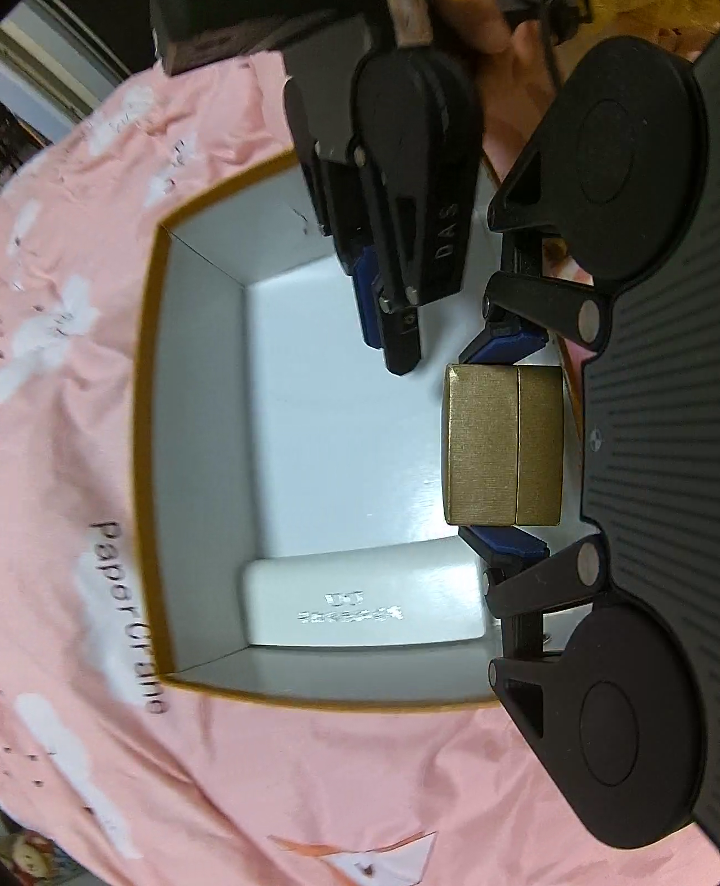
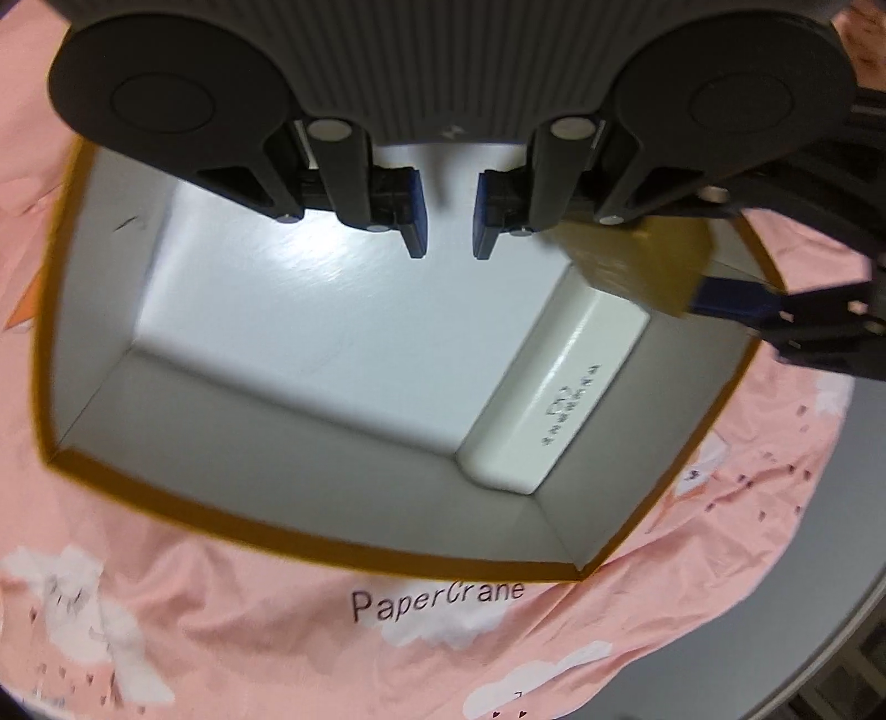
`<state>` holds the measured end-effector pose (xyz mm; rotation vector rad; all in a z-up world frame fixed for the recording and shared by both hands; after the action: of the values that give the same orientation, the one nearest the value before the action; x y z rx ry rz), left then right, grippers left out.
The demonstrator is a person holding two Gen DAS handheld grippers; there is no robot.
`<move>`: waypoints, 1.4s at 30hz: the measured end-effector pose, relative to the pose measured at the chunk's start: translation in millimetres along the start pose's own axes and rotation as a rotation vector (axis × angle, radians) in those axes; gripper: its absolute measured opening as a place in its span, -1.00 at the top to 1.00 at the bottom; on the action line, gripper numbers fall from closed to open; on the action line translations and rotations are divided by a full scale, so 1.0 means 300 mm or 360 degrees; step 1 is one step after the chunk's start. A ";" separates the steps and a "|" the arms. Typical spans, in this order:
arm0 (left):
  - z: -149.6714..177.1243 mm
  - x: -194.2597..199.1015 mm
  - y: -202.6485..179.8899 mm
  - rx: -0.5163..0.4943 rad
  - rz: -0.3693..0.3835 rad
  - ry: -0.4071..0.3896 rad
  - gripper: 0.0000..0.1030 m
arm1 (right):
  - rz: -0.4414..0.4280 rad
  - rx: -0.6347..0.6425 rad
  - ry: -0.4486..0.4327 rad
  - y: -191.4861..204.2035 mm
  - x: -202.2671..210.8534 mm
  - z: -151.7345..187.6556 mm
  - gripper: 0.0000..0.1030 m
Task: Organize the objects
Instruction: 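Lower the gold box into the orange box beside the case and release with left gripper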
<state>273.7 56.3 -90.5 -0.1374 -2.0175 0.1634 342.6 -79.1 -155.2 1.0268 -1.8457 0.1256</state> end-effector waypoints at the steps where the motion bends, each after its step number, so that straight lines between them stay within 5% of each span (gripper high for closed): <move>1: 0.005 -0.011 0.001 0.0006 -0.0013 0.0018 -0.29 | -0.0031 -0.0023 0.0007 0.002 -0.008 0.004 0.62; 10: 0.039 -0.090 0.010 0.0029 -0.0051 0.0159 -0.30 | -0.0222 -0.0177 0.0090 0.037 -0.105 0.016 0.62; 17: 0.069 -0.113 0.037 0.0063 -0.0038 0.0171 -0.35 | -0.0206 -0.0215 0.0149 0.044 -0.150 0.033 0.62; 21: 0.077 -0.086 0.022 -0.0067 -0.0005 0.0079 -0.55 | -0.0172 -0.0192 0.0173 0.049 -0.162 0.038 0.62; 26: 0.075 -0.024 0.040 -0.0030 0.0064 0.0025 -0.54 | -0.0157 -0.0191 0.0191 0.060 -0.173 0.040 0.62; 32: 0.054 0.119 0.056 0.0014 0.0127 -0.0182 -0.50 | -0.0180 -0.0225 0.0183 0.094 -0.186 0.019 0.62; 38: 0.061 0.245 0.134 0.0118 -0.0008 -0.0510 -0.49 | -0.0049 -0.0206 0.0149 0.114 -0.187 0.007 0.61; 42: 0.078 0.251 0.205 0.0292 -0.0034 -0.0610 -0.27 | 0.0043 -0.0249 0.0111 0.080 -0.131 0.007 0.61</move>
<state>221.4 128.3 -44.7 0.0361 -2.3707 0.3842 330.8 -41.6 -179.4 0.8786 -1.7769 0.0321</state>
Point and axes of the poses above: each gripper's, at about its wrist camera, not at the fingertips, and x roughly against the way its jaws point, y to its left, z to its underside, the point moved 7 cm from there along -x, roughly the way its jaws point, and after that the axes turned 12 degrees about -y, right-handed, at the moved point
